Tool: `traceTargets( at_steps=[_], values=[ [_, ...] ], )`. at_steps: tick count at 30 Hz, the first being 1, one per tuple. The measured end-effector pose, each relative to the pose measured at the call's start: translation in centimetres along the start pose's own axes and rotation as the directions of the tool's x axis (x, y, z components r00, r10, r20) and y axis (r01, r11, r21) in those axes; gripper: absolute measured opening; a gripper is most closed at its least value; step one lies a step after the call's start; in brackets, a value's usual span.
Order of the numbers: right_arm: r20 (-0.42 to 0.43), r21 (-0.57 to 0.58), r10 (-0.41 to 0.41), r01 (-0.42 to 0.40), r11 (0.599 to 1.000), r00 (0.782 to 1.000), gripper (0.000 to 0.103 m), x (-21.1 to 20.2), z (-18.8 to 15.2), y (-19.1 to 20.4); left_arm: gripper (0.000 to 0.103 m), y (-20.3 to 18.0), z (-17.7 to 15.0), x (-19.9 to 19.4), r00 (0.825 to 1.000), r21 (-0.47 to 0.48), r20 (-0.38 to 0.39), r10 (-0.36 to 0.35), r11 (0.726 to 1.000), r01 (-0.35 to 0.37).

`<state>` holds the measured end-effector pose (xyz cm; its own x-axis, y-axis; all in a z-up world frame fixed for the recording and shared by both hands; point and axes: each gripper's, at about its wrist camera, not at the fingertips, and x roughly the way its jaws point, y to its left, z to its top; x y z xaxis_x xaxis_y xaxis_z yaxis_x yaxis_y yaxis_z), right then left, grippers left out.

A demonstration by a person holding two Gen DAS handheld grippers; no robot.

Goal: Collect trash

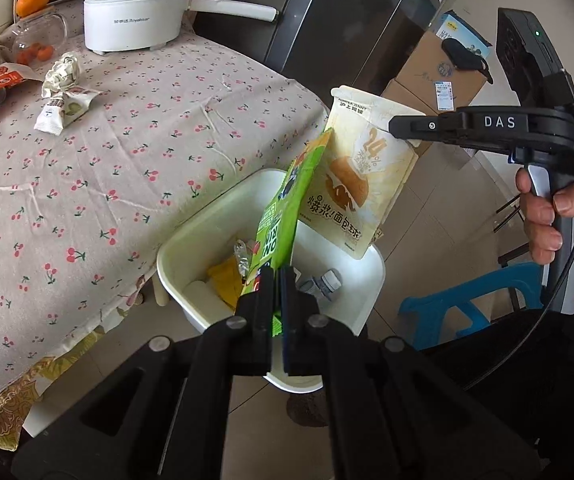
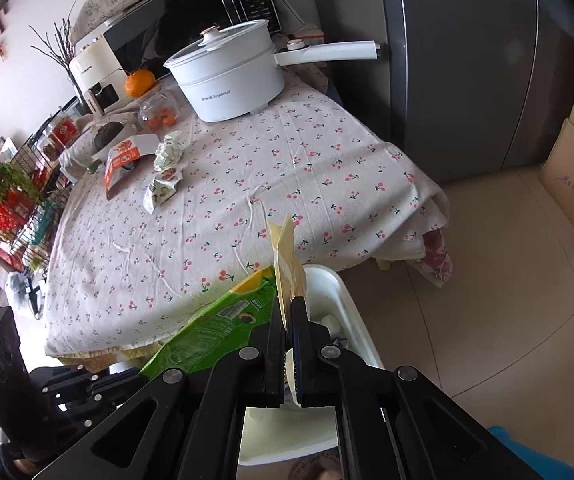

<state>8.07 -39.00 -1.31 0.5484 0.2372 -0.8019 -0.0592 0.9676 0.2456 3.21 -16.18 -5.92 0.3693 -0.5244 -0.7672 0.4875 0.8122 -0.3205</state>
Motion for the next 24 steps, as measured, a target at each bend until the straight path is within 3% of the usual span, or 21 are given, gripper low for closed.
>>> traceTargets(
  at_steps=[2, 4, 6, 8, 10, 12, 14, 19, 24],
  values=[
    [-0.006, 0.007, 0.001, -0.001, 1.0, 1.0, 0.007, 0.0, 0.1, -0.1, 0.006, -0.2, 0.1, 0.2, 1.0, 0.012, -0.002, 0.002, 1.0, -0.002],
    [-0.006, 0.03, 0.005, -0.005, 1.0, 1.0, 0.016, 0.1, 0.3, -0.4, 0.018, -0.1, 0.3, 0.1, 1.0, 0.012, 0.0, 0.008, 1.0, -0.008],
    [-0.003, 0.046, 0.01, -0.009, 0.999, 1.0, 0.031, 0.0, 0.5, -0.5, 0.052, 0.1, 0.3, -0.2, 1.0, 0.015, 0.011, 0.02, 1.0, -0.02],
    [0.012, 0.059, 0.006, -0.007, 0.998, 1.0, 0.053, -0.3, 0.6, -0.6, 0.062, 0.5, 0.4, -0.8, 0.999, 0.012, 0.029, 0.036, 0.999, -0.036],
    [0.023, 0.061, 0.01, -0.011, 0.998, 1.0, 0.056, -0.6, 0.7, -0.5, 0.067, 0.9, 0.6, -1.1, 0.999, 0.008, 0.023, 0.039, 0.999, -0.039],
    [0.031, 0.061, 0.012, -0.014, 0.998, 0.999, 0.061, -0.7, 0.9, -0.3, 0.08, 1.5, 0.7, -1.5, 0.998, -0.004, 0.026, 0.061, 0.998, -0.061],
    [0.039, 0.07, 0.012, -0.015, 0.997, 0.999, 0.07, -0.8, 1.0, -0.2, 0.086, 2.4, 0.8, -2.2, 0.995, -0.022, 0.036, 0.091, 0.996, -0.09],
    [0.048, 0.066, 0.009, -0.012, 0.998, 0.999, 0.079, -0.6, 1.6, 0.5, 0.093, 5.6, 1.1, -4.1, 0.982, -0.093, 0.039, 0.184, 0.979, -0.179],
    [0.042, 0.036, -0.022, 0.02, 0.999, 0.999, 0.081, 0.1, 2.1, 1.5, 0.097, 9.2, 2.0, -6.1, 0.956, -0.145, 0.052, 0.287, 0.95, -0.277]
  ],
)
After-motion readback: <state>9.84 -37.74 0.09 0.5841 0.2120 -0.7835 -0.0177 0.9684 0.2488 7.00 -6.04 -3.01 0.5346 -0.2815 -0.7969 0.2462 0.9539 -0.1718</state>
